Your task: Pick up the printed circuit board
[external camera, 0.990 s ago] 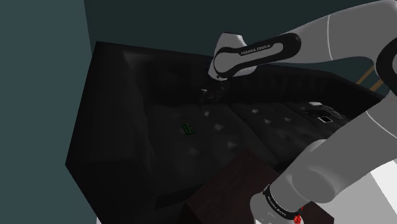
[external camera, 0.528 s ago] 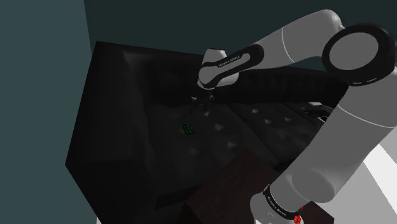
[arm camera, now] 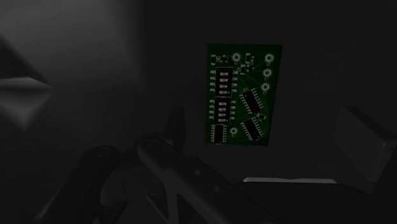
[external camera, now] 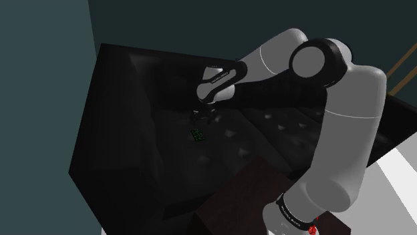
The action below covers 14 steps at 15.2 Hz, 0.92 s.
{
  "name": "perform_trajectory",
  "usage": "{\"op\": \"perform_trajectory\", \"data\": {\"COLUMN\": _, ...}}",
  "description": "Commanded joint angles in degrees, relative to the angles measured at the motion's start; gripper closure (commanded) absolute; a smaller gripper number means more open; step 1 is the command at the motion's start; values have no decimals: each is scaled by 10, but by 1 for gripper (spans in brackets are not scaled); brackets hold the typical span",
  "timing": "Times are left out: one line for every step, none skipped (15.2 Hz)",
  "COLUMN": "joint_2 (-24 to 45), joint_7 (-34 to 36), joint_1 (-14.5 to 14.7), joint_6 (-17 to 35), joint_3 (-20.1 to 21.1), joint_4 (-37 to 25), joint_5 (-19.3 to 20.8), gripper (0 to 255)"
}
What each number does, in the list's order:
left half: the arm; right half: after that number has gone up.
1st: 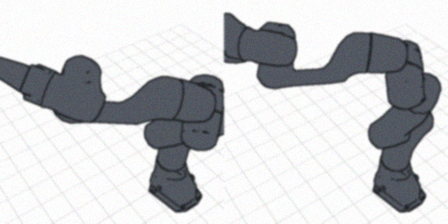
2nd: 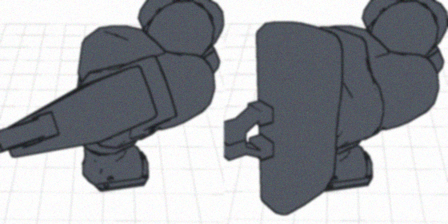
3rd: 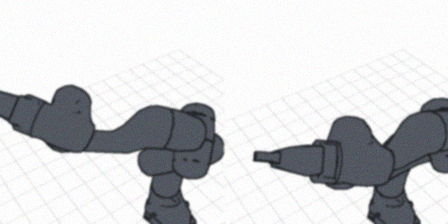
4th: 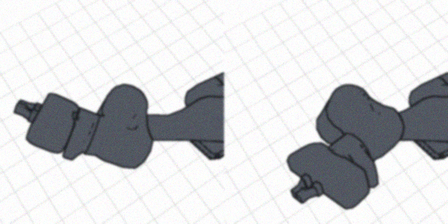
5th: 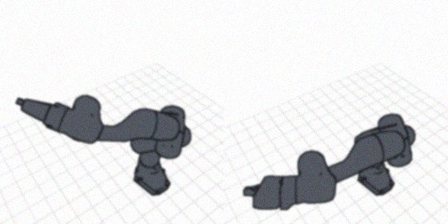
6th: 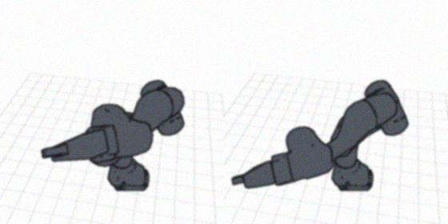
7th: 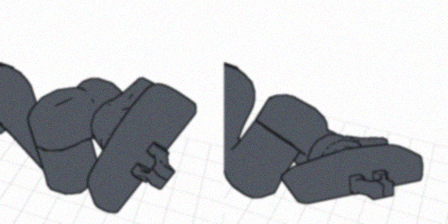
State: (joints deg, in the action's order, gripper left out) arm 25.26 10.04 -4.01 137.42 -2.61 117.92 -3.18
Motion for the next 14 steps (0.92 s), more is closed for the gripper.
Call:
{"op": "perform_trajectory", "data": {"joint_2": 50, "joint_7": 5, "joint_1": -4, "joint_6": 6, "joint_3": -2, "joint_4": -38, "joint_5": -4, "gripper": 0}}
{"op": "perform_trajectory", "data": {"joint_2": 72, "joint_7": 8, "joint_1": -5, "joint_6": 8, "joint_3": -2, "joint_4": -55, "joint_5": -7, "gripper": 0}}
{"op": "perform_trajectory", "data": {"joint_2": 82, "joint_7": 9, "joint_1": -6, "joint_6": 8, "joint_3": -2, "joint_4": -63, "joint_5": -8, "gripper": 0}}
{"op": "perform_trajectory", "data": {"joint_2": 88, "joint_7": 9, "joint_1": -6, "joint_6": 13, "joint_3": -2, "joint_4": -64, "joint_5": -8, "gripper": 0}}
{"op": "perform_trajectory", "data": {"joint_2": 94, "joint_7": 8, "joint_1": -6, "joint_6": 18, "joint_3": -2, "joint_4": -66, "joint_5": -9, "gripper": 0}}
{"op": "perform_trajectory", "data": {"joint_2": 101, "joint_7": 8, "joint_1": -7, "joint_6": 23, "joint_3": -1, "joint_4": -67, "joint_5": -9, "gripper": 0}}
{"op": "perform_trajectory", "data": {"joint_2": 107, "joint_7": 8, "joint_1": -7, "joint_6": 28, "joint_3": -1, "joint_4": -69, "joint_5": -10, "gripper": 0}}
{"op": "perform_trajectory", "data": {"joint_2": 114, "joint_7": 7, "joint_1": -7, "joint_6": 33, "joint_3": 0, "joint_4": -70, "joint_5": -10, "gripper": 0}}
{"op": "perform_trajectory", "data": {"joint_2": 121, "joint_7": 7, "joint_1": -7, "joint_6": 38, "joint_3": 0, "joint_4": -72, "joint_5": -10, "gripper": 0}}
{"op": "perform_trajectory", "data": {"joint_2": 131, "joint_7": 6, "joint_1": -8, "joint_6": 45, "joint_3": 1, "joint_4": -75, "joint_5": -11, "gripper": 0}}
{"op": "perform_trajectory", "data": {"joint_2": 131, "joint_7": 6, "joint_1": -8, "joint_6": 45, "joint_3": 1, "joint_4": -75, "joint_5": -11, "gripper": 0}}
{"op": "perform_trajectory", "data": {"joint_2": 131, "joint_7": 6, "joint_1": -8, "joint_6": 45, "joint_3": 1, "joint_4": -75, "joint_5": -11, "gripper": 0}}
{"op": "perform_trajectory", "data": {"joint_2": 132, "joint_7": 7, "joint_1": -7, "joint_6": 45, "joint_3": 1, "joint_4": -76, "joint_5": -11, "gripper": 255}}
{"op": "perform_trajectory", "data": {"joint_2": 131, "joint_7": 7, "joint_1": -8, "joint_6": 45, "joint_3": 1, "joint_4": -76, "joint_5": -11, "gripper": 255}}
